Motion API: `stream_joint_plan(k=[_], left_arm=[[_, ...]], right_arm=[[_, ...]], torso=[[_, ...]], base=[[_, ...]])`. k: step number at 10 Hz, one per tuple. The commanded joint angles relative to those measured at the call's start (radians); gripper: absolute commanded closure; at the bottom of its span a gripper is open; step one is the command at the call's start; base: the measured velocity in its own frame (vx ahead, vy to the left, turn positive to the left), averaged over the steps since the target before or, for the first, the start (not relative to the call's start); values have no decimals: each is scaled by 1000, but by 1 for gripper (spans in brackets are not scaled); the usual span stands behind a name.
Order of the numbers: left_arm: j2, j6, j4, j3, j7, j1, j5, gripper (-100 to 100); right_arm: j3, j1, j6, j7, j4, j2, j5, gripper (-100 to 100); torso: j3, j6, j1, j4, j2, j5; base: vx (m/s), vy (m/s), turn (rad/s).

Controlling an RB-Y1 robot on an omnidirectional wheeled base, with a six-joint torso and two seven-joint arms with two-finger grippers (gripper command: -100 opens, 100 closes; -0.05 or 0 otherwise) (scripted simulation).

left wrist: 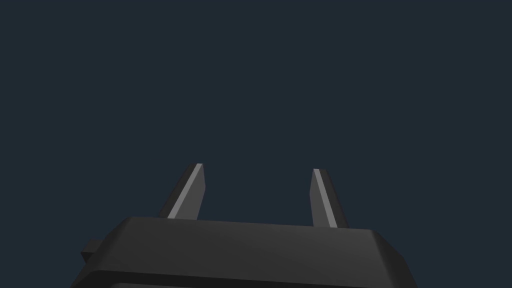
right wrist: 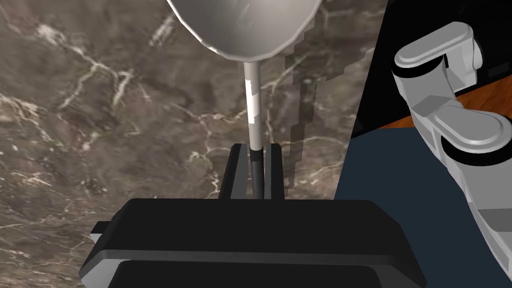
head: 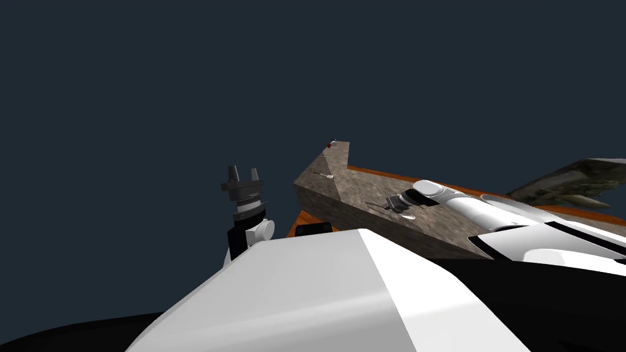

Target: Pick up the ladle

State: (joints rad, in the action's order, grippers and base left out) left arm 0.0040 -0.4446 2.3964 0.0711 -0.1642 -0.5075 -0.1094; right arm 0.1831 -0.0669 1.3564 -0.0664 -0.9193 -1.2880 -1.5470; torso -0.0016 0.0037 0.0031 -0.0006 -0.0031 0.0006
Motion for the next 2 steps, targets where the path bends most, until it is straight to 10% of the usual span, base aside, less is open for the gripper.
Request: stream_joint_plan(k=[1,2], left_arm=[[0,0,0,0,0,0,0,0],[0,0,0,0,0,0,0,0]], right_arm=[[0,0,0,0,0,0,0,100],[0,-2,5,-2,1,-2,-1,0]], torso=[[0,0,0,0,0,0],[0,-2,-1,0,1,-1]], base=[[34,12,-53],[0,0,0]])
